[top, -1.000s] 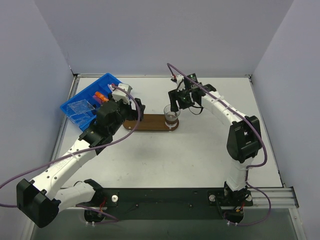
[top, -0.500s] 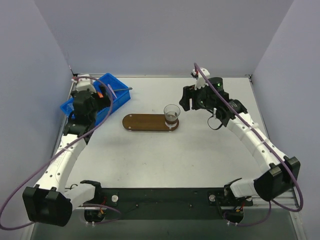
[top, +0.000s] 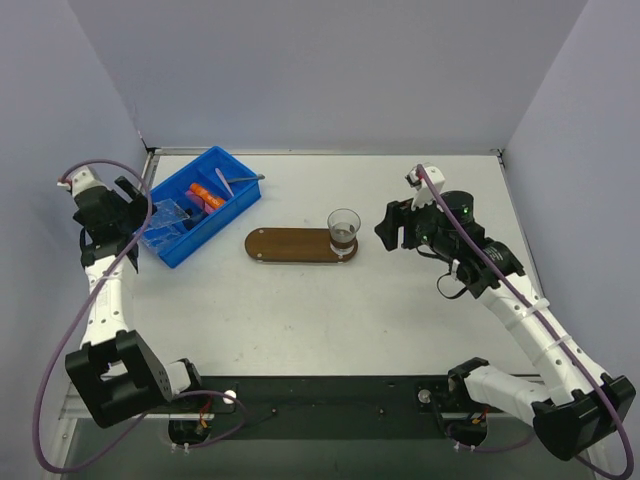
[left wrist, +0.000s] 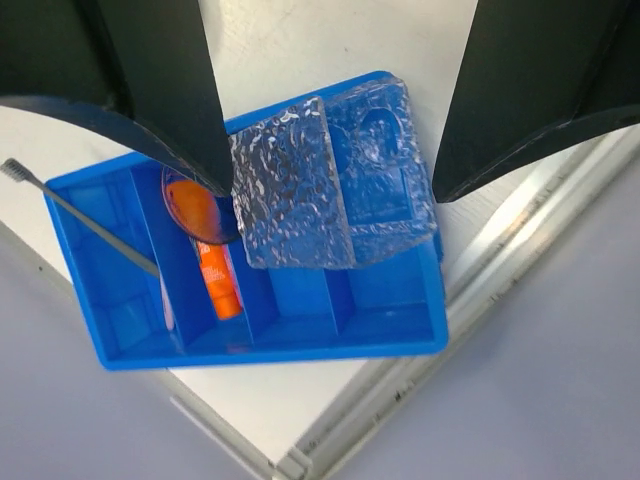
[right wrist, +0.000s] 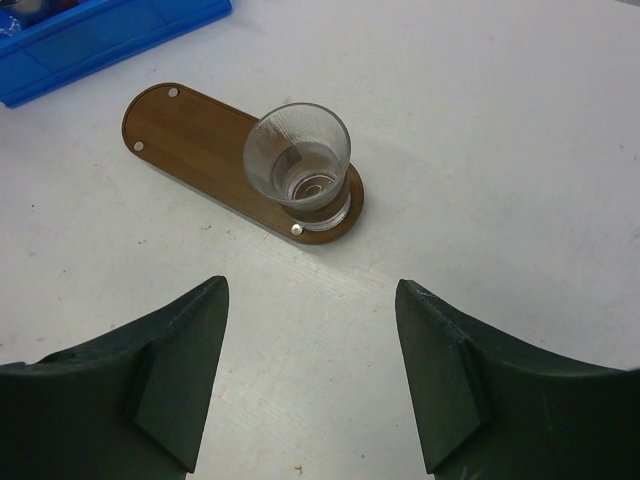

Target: Prepare toiletry sets of a toothbrush and toothpaste on the tray

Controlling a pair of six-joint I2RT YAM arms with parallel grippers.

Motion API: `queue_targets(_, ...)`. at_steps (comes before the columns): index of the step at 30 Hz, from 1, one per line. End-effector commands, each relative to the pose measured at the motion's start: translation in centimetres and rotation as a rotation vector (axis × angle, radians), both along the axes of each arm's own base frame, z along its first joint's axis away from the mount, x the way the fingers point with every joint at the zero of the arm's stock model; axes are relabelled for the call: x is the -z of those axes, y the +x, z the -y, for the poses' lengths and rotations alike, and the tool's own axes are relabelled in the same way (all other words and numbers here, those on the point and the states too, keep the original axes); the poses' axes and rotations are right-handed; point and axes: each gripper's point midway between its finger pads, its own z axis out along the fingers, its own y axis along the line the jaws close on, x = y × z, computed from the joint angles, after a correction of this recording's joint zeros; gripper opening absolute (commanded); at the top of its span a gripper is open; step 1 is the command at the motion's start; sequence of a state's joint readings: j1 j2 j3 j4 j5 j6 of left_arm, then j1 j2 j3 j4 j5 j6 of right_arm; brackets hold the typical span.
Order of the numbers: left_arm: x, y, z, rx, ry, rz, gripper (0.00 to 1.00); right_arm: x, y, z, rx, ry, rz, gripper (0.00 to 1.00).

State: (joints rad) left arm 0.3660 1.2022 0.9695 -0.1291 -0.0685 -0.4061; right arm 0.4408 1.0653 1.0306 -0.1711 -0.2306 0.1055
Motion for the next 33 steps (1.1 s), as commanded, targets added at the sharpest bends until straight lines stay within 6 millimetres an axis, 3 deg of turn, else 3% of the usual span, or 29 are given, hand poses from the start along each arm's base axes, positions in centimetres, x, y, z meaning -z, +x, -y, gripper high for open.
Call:
queue_targets(1, 0.9, 2.1, 1.8, 0.107, -0.107, -0.005, 0.91, -1.6, -0.1, 0.3, 0.020, 0.026, 0.072, 0.63)
queue_targets(9, 4.1, 2.7, 1.1, 0.099, -0.204, -0.055, 0.91, -1.6, -0.6, 0.4, 0.013, 0.040, 0.082, 0.63)
queue_targets(15, 5.1, 3.6, 1.4, 0.139, -0.292, -0.018, 0.79, -0.8, -0.4, 0.2, 0.014, 0.038, 0.067, 0.63)
queue_targets(22, 5.7, 4.5, 2.1, 0.179, -0.338, -0.002, 0.53, -0.1, -0.3, -0.2, 0.001, 0.042, 0.046, 0.62)
queue_targets(28, 6.0, 4.5, 2.3, 0.184, -0.358, -0.005, 0.38, 0.3, -0.2, -0.3, 0.001, 0.038, 0.040, 0.61)
queue_targets(33, 5.2, 4.8, 2.1, 0.180, -0.347, 0.025, 0.17, 0.3, -0.2, -0.3, 0.001, 0.038, 0.040, 0.61)
